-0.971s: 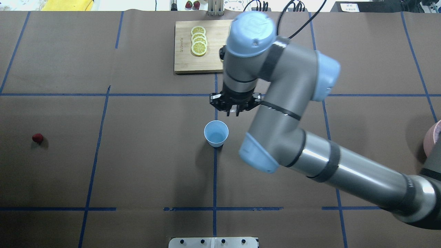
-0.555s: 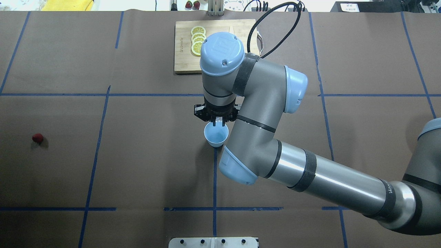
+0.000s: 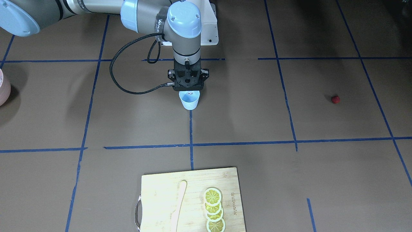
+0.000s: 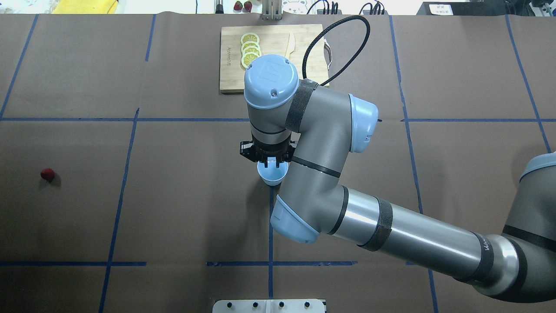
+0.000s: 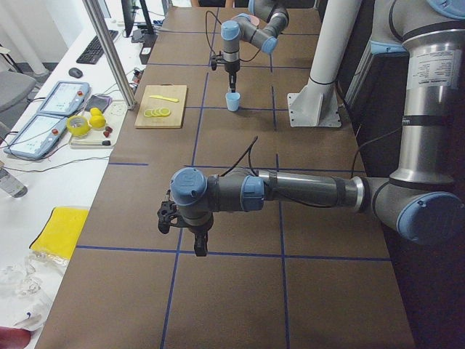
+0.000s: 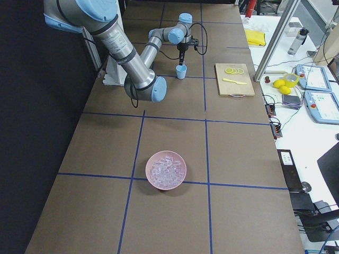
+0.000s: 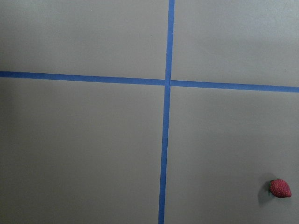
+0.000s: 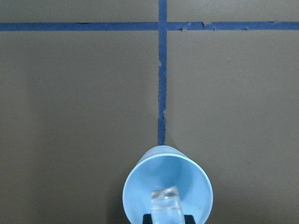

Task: Put ice and strawberries in cup
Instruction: 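Lower the ice cube into the blue cup and open the right gripper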

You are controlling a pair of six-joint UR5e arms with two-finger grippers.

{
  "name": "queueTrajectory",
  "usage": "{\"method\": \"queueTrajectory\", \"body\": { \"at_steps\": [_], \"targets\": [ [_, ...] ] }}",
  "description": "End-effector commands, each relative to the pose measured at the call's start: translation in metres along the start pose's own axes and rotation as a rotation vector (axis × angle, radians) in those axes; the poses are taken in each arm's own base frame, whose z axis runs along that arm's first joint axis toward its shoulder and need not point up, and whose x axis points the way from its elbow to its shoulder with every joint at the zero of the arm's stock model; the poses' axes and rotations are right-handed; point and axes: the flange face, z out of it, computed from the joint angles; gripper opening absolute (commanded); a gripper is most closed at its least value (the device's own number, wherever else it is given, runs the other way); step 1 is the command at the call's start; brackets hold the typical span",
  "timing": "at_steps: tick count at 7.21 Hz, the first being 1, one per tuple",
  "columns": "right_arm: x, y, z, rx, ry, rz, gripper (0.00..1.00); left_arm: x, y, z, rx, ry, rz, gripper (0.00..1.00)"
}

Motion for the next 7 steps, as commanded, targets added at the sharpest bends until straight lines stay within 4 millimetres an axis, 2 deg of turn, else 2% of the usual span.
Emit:
{"method": "queueTrajectory", "body": {
  "at_steps": [1,4,5,6,7],
  "targets": [
    [-0.002,0.001,-0.003,0.002,-0.007,0.001,0.59,0.000,0.000,0.000,0.000,0.000,-0.001,1.00],
    [-0.001,0.002,-0.003,0.002,-0.007,0.001,0.62,0.000,-0.001,0.000,0.001,0.000,0.000,1.00],
    [0.007,-0.004,-0.012,0.017,-0.013,0.008,0.73,0.000,-0.001,0.000,0.001,0.000,-0.001,1.00],
    [0.020,-0.017,-0.028,0.044,-0.024,0.023,0.99,0.001,-0.001,0.000,-0.001,0.000,0.000,1.00],
    [0.057,-0.021,-0.039,0.074,-0.034,0.024,1.00,0.001,-0.001,0.000,0.000,0.000,0.001,1.00]
  ]
}}
